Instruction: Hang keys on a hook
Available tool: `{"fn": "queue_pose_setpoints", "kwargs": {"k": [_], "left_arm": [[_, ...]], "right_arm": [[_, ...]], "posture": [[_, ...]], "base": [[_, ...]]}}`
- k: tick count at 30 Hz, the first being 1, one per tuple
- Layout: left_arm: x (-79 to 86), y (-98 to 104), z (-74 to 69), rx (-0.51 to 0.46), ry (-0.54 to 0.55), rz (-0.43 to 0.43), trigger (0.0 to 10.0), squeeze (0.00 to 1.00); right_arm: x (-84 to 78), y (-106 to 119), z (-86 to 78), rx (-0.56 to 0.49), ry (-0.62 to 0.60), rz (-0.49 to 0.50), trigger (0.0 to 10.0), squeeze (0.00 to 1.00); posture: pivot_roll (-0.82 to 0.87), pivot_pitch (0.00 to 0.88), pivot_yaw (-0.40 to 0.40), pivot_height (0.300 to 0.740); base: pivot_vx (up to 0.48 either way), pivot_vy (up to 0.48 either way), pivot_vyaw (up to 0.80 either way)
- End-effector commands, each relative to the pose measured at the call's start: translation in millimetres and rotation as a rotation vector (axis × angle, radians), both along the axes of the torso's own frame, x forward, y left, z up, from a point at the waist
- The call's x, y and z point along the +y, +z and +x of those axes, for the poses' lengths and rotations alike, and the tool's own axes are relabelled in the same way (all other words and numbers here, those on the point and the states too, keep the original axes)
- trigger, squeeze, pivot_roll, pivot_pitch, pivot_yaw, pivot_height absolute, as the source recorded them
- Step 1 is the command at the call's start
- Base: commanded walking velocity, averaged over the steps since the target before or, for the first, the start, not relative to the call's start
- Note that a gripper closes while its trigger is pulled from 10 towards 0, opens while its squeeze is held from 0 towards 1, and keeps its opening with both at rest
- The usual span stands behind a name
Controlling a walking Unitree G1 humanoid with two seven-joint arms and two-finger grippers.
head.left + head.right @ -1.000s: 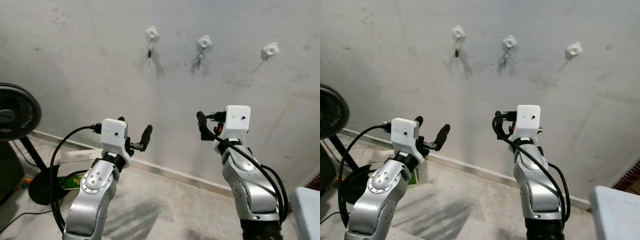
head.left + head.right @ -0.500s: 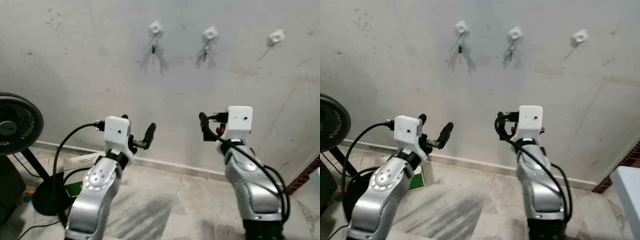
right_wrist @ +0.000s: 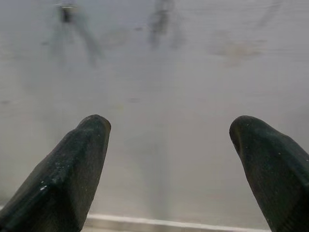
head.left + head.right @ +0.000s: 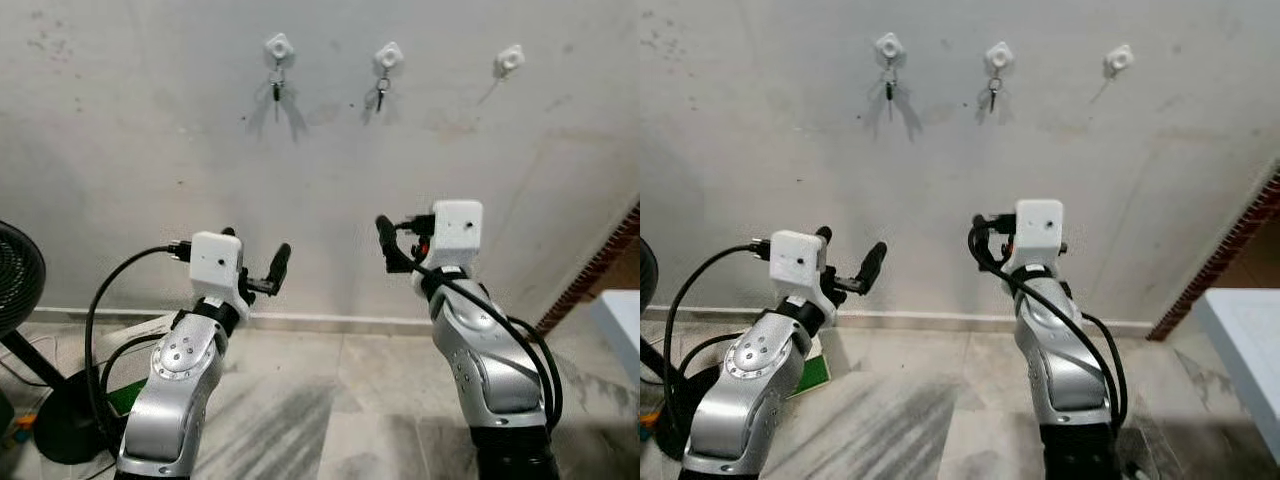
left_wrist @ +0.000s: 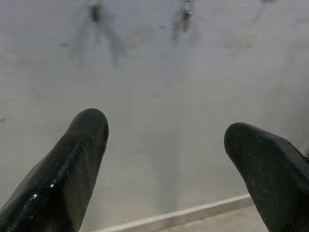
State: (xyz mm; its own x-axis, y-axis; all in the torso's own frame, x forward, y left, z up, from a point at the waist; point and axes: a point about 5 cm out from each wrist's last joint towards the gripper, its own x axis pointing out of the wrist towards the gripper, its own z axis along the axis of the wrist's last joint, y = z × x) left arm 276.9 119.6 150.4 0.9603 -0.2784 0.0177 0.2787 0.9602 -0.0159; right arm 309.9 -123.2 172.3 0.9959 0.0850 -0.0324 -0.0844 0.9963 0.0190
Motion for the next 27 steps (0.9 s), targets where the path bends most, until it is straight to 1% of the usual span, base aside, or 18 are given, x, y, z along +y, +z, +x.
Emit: {"fn": "queue_pose_setpoints", "kwargs": {"k": [1,5,7,10,12,13,15,17,21,24,27], "left_arm": [[-5.2,1.8,2.7,-0.012,-0.013,-0.004,10.0,0.00],[-8.2,0.1,1.8,-0.009,-0.018,-0.007,10.0,0.00],[-8.5,-1.1,0.4,-0.008,-0.023,-0.003,10.0,0.00],[-4.7,-2.5,-0.5,-0.008,-0.015,0.006,10.0,0.00],[0.5,-2.5,-0.2,-0.012,-0.002,0.014,10.0,0.00],[0.5,-2.5,-0.2,-0.012,-0.002,0.014,10.0,0.00],[6.1,0.3,0.8,-0.027,0.019,0.021,10.0,0.00],[8.8,2.6,1.5,-0.035,0.032,0.023,10.0,0.00],[10.3,3.6,0.7,-0.036,0.039,0.022,10.0,0.00],[8.8,1.0,-1.6,-0.031,0.036,0.029,10.0,0.00],[7.4,0.9,-1.8,-0.032,0.032,0.033,10.0,0.00]], "right_arm": [[-6.6,3.7,3.1,-0.013,-0.022,-0.003,10.0,0.00],[-10.7,3.4,2.0,-0.013,-0.033,-0.012,10.0,0.00],[-16.6,0.6,-2.0,-0.007,-0.050,-0.025,10.0,0.00],[-24.6,-1.9,-7.6,-0.011,-0.073,-0.045,10.0,0.00],[-32.5,-3.5,-12.9,-0.014,-0.098,-0.033,10.0,0.00],[-32.5,-3.5,-12.9,-0.014,-0.098,-0.033,10.0,0.00],[-39.7,-4.7,-18.2,-0.021,-0.123,-0.037,10.0,0.00],[-42.5,-3.9,-21.5,-0.032,-0.129,-0.027,10.0,0.00],[-42.6,-3.6,-24.4,-0.036,-0.124,-0.025,10.0,0.00],[-39.4,-4.2,-24.0,-0.033,-0.110,-0.021,10.0,0.00],[-35.8,-2.9,-21.8,-0.038,-0.096,-0.019,10.0,0.00]], "posture": [[-0.01,0.000,-0.008,0.740],[-0.02,0.000,-0.009,0.740],[-0.02,0.000,-0.007,0.740],[-0.02,0.000,-0.007,0.740],[-0.03,0.000,0.005,0.740],[-0.03,0.000,0.005,0.740],[-0.04,0.000,0.012,0.740],[-0.04,0.000,0.014,0.740],[-0.04,0.000,0.014,0.740],[-0.03,0.000,0.010,0.740],[-0.03,0.000,0.006,0.740]], "base": [[0.000,0.000,-0.80],[0.000,0.000,-0.80],[0.000,0.000,-0.80],[0.000,0.000,-0.80],[0.000,0.000,-0.80],[0.000,0.000,-0.80],[0.000,0.000,-0.80],[0.000,0.000,-0.80],[0.000,0.000,-0.80],[0.000,0.000,-0.80],[0.000,0.000,0.00]]}}
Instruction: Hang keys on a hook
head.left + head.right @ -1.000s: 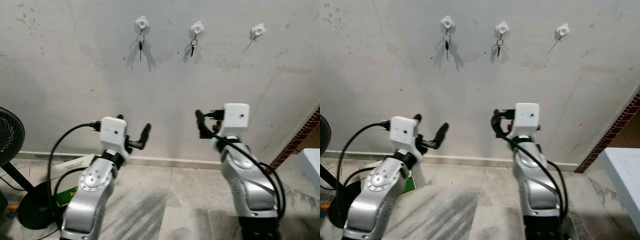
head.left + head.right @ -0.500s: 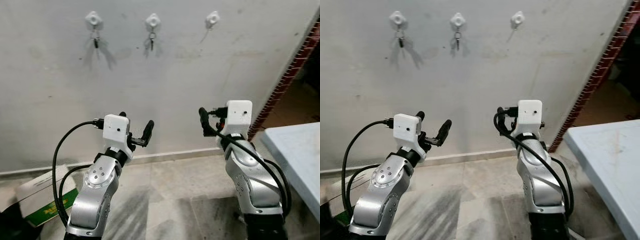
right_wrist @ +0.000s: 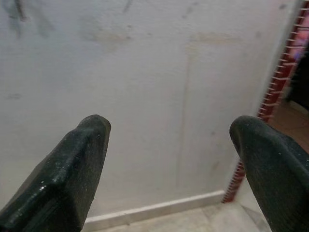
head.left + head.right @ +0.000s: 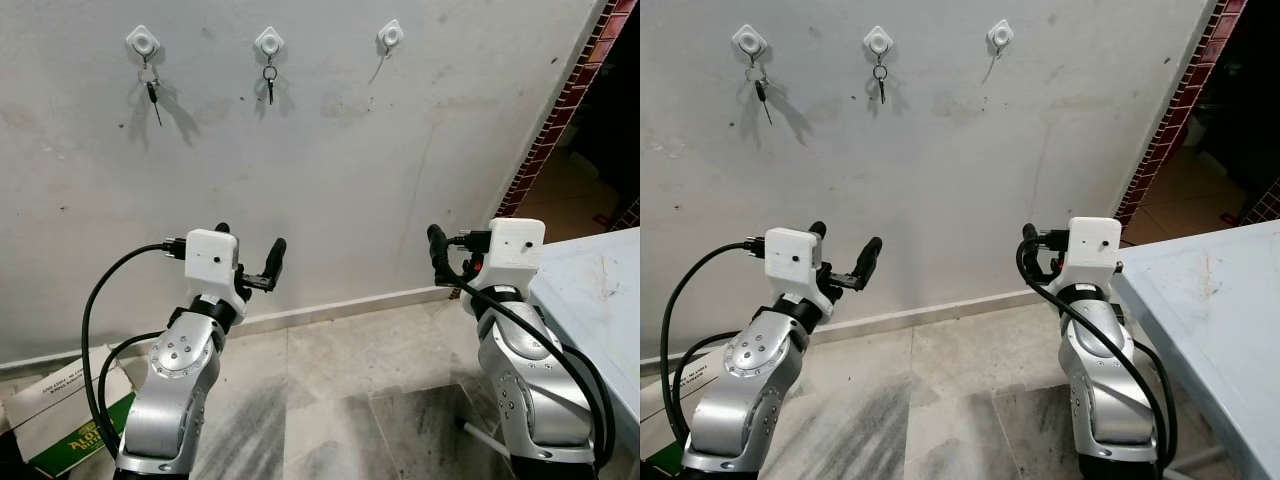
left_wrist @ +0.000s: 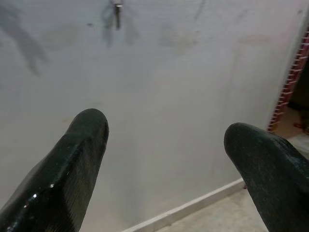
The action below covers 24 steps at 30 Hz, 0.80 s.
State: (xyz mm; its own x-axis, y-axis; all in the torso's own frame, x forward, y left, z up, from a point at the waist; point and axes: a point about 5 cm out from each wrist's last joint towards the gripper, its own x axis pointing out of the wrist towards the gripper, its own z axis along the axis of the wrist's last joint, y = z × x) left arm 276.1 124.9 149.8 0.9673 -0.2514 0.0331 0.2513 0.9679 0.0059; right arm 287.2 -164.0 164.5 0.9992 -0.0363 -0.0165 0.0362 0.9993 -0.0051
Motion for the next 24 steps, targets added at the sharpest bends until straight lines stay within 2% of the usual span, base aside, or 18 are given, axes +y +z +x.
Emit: {"fn": "queue_pose_setpoints", "kwargs": {"k": [1,10,24], "left_arm": [[1.7,1.9,-0.7,-0.012,0.003,0.015,10.0,0.00],[0.3,3.0,-0.4,-0.012,-0.001,0.007,10.0,0.00],[-2.0,1.6,-0.8,-0.007,-0.004,0.006,10.0,0.00]], "right_arm": [[5.8,5.3,1.5,-0.022,0.026,0.004,10.0,0.00],[10.3,5.3,3.3,-0.021,0.042,0.006,10.0,0.00],[15.3,6.1,6.5,-0.022,0.065,0.004,10.0,0.00]], "posture": [[-0.03,0.000,0.006,0.740],[-0.02,0.000,0.001,0.740],[-0.01,0.000,-0.006,0.740]], "base": [[0.000,0.000,0.00],[0.000,0.000,0.00],[-0.274,0.000,0.00]]}}
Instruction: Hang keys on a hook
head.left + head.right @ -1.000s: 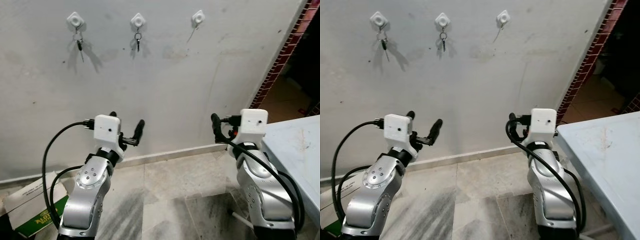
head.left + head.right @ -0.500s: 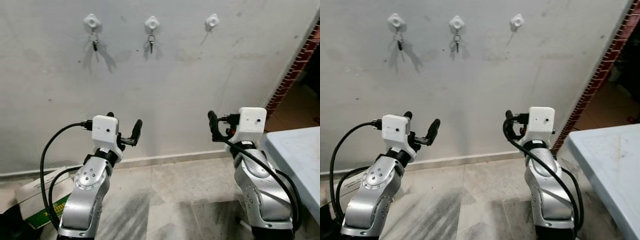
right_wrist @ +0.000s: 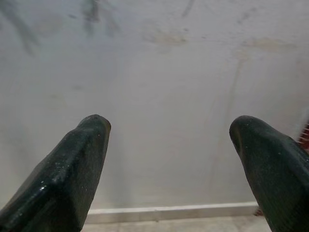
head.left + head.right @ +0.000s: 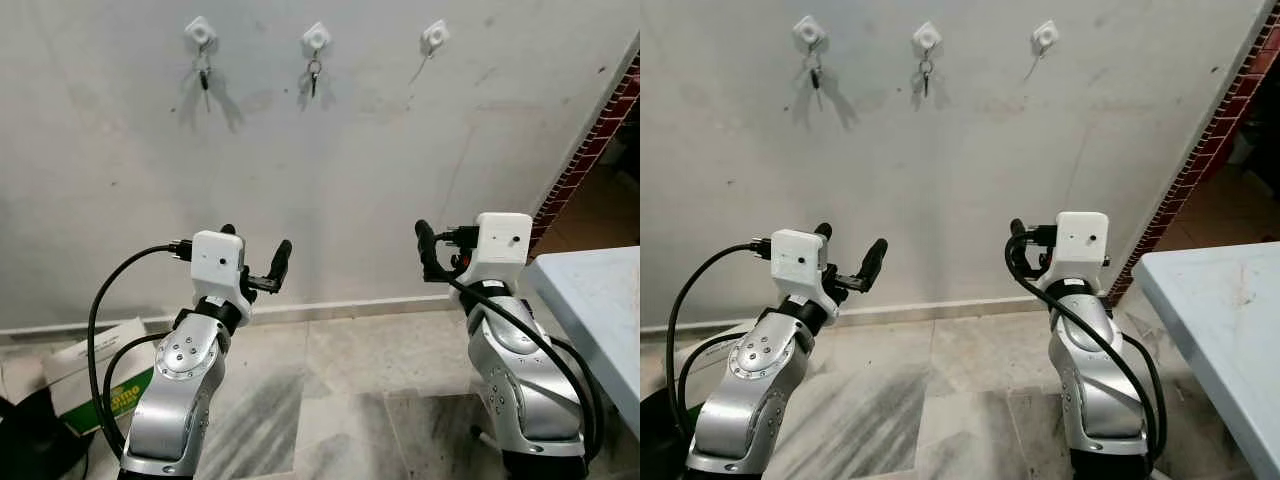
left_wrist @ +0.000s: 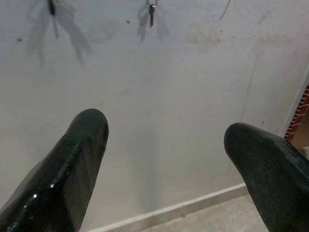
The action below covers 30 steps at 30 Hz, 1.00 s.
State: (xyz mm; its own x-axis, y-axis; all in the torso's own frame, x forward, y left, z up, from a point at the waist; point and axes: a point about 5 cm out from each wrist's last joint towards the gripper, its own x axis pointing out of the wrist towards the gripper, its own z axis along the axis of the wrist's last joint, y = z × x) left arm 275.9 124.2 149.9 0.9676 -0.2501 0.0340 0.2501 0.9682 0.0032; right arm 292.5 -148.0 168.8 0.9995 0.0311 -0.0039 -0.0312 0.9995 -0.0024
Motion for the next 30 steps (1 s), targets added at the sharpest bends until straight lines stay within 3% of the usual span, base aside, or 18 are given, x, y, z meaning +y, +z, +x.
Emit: {"fn": "queue_pose_setpoints", "kwargs": {"k": [1,30], "left_arm": [[-1.4,1.3,-0.6,-0.006,-0.005,0.009,10.0,0.00],[-4.1,0.7,-0.7,-0.003,-0.014,0.008,10.0,0.00]], "right_arm": [[-0.2,1.8,1.4,-0.009,0.000,0.001,10.0,0.00],[2.8,1.9,3.4,-0.013,0.003,0.003,10.0,0.00]], "posture": [[-0.01,0.000,-0.007,0.740],[-0.01,0.000,-0.006,0.740]], "base": [[-0.281,0.000,0.00],[-0.280,0.000,0.00]]}}
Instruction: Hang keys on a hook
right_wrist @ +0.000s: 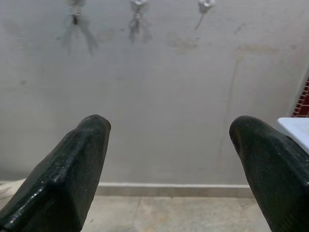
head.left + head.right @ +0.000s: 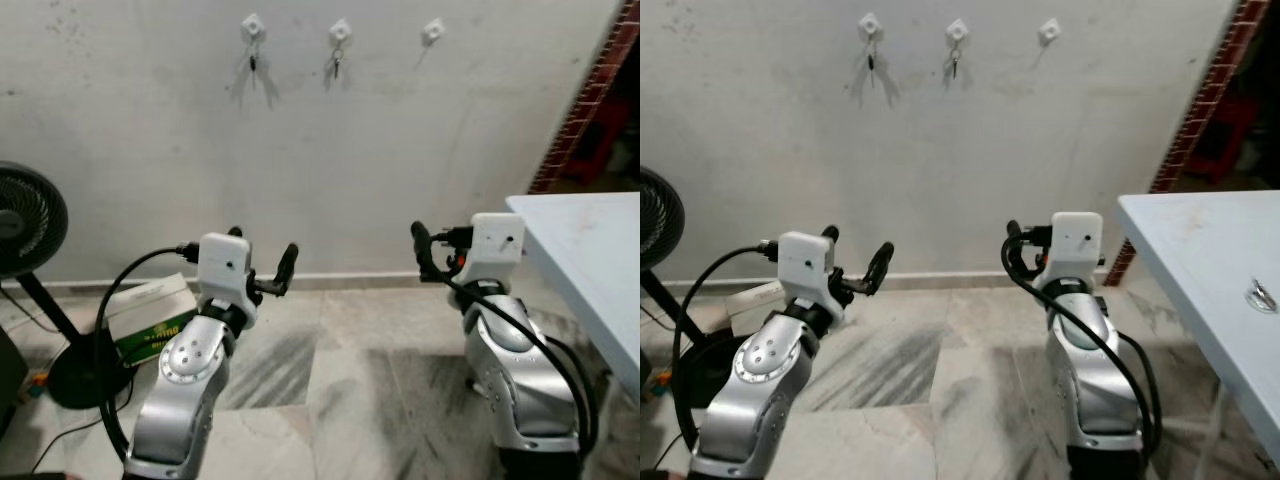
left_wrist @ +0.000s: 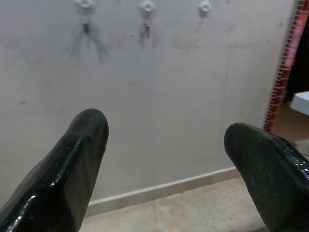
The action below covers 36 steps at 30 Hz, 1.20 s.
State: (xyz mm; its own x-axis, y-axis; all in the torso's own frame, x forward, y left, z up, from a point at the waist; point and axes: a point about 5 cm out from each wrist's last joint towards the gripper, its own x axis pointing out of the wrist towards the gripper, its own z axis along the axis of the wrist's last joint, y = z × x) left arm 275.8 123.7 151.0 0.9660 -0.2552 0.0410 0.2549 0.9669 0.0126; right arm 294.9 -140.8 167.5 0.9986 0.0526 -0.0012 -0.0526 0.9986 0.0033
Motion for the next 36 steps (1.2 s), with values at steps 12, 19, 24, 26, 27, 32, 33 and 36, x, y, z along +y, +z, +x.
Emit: {"fn": "queue_pose_setpoints", "kwargs": {"k": [12,19,24,26,27,32,33,36], "left_arm": [[-3.2,-1.1,0.0,0.005,0.000,0.006,10.0,0.00],[-2.1,-0.9,0.4,0.000,0.016,0.007,10.0,0.00],[-1.6,-0.1,0.7,-0.021,0.028,-0.006,10.0,0.00],[-2.6,0.5,0.9,-0.033,0.014,-0.023,10.0,0.00],[-2.2,0.5,1.0,-0.034,0.020,-0.025,10.0,0.00],[0.1,-0.1,2.1,-0.032,0.045,0.016,10.0,0.00],[0.1,-0.1,2.1,-0.032,0.045,0.016,10.0,0.00],[1.2,-1.3,1.8,-0.036,0.052,0.029,10.0,0.00]], "right_arm": [[-3.2,4.1,1.5,-0.012,-0.014,0.004,10.0,0.00],[-3.2,2.6,2.5,0.006,-0.015,0.005,10.0,0.00],[-2.8,2.6,3.2,0.006,-0.014,0.002,10.0,0.00],[-2.5,2.6,3.6,0.006,-0.013,0.001,10.0,0.00],[-2.4,2.7,3.8,0.006,-0.012,0.000,10.0,0.00],[-1.9,2.9,4.1,0.004,-0.009,-0.002,10.0,0.00],[-1.9,2.9,4.1,0.004,-0.009,-0.002,10.0,0.00],[-1.9,0.7,2.7,0.006,-0.003,-0.011,10.0,0.00]], "posture": [[-0.01,0.000,-0.005,0.740],[-0.01,0.000,-0.007,0.740],[-0.01,0.000,-0.007,0.740],[-0.01,0.000,-0.008,0.740],[-0.01,0.000,-0.008,0.740],[-0.01,0.000,-0.008,0.740],[-0.01,0.000,-0.008,0.740],[-0.01,0.000,-0.009,0.740]], "base": [[-0.068,0.000,0.00],[0.000,0.000,-0.08],[0.000,0.000,-0.48],[0.000,0.000,-0.80],[0.000,0.000,-0.80],[0.000,0.000,-0.80],[0.000,0.000,-0.79],[0.000,0.000,-0.78]]}}
